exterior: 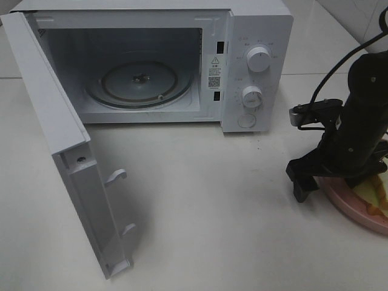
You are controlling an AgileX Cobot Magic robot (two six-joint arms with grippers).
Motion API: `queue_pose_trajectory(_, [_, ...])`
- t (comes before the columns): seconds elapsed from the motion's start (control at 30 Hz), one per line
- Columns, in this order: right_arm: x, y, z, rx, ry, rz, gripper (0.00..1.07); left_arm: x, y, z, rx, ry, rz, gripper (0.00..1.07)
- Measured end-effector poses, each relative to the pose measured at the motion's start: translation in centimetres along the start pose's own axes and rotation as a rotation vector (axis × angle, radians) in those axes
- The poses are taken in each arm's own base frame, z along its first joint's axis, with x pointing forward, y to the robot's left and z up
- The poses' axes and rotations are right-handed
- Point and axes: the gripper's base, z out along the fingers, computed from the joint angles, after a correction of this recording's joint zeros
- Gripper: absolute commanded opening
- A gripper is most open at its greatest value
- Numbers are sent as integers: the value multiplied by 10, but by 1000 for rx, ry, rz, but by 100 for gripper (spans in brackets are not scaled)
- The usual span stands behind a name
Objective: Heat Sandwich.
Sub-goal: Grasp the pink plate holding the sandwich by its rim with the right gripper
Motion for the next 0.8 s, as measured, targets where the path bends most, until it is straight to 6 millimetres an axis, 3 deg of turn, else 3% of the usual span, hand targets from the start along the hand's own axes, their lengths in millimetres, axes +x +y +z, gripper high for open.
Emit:
queue_pose_trajectory(0.4, [-1,0,11,6,19,-14,84,0,0,0,0,0,0,103])
queue_pose_trajectory(0.57, [-1,-1,11,18,20,-29,61,0,0,0,0,0,0,103])
queue_pose_trajectory(0.6, [-1,-1,11,20,20,-32,49,0,0,0,0,0,0,103])
queue_pose_trajectory(0.67, [0,-2,11,28,23,-34,35,0,0,0,0,0,0,103])
queue_pose_trajectory(0.7, [0,-2,11,28,23,-34,35,0,0,0,0,0,0,103])
queue_pose_trajectory(0.73, [0,-3,11,37,25,-36,18,0,0,0,0,0,0,103])
queue_pose_trajectory(0.8, [0,-4,11,43,28,-41,2,0,0,0,0,0,0,103])
